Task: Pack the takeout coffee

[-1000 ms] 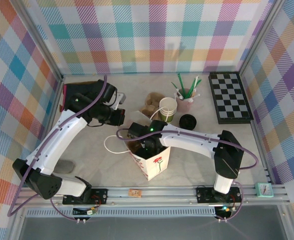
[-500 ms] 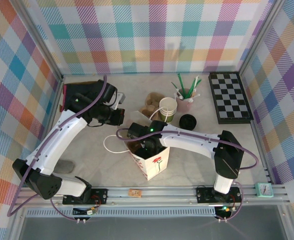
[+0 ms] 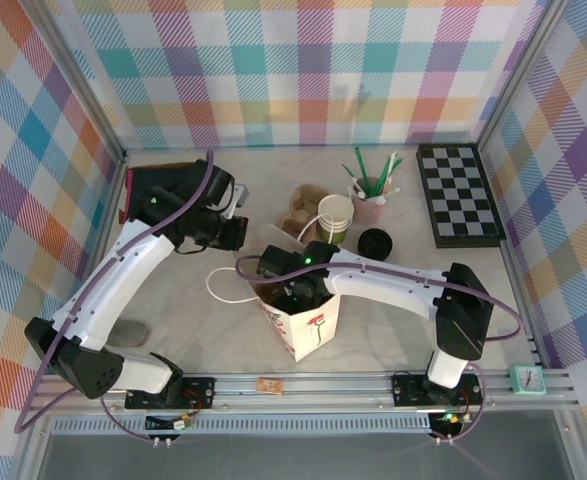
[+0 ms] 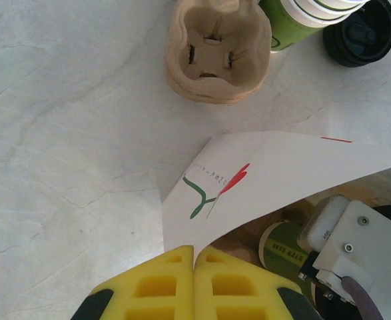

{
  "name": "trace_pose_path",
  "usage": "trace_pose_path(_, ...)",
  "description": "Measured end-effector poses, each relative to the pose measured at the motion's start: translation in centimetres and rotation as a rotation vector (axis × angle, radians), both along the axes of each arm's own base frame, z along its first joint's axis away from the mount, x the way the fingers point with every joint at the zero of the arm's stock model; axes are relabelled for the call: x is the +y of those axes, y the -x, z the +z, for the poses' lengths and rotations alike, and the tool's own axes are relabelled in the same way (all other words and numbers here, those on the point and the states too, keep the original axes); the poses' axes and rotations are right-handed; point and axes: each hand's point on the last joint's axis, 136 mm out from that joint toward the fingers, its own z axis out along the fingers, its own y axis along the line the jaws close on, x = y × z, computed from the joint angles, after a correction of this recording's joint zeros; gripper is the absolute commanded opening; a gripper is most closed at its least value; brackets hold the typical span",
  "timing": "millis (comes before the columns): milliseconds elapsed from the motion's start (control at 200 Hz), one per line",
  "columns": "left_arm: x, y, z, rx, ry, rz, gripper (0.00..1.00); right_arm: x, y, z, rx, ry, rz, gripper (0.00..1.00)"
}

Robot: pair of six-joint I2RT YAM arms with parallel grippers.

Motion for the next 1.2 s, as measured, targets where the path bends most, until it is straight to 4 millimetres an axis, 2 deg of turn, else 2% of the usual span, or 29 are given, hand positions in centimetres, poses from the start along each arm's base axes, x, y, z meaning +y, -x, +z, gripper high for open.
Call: trace_pose_path(1201,0.29,-0.02,0.05,-0.008,-0.013,0.008,0.0,-0.34,0.67,-0.79,0.008,0.02,0.01,0.36)
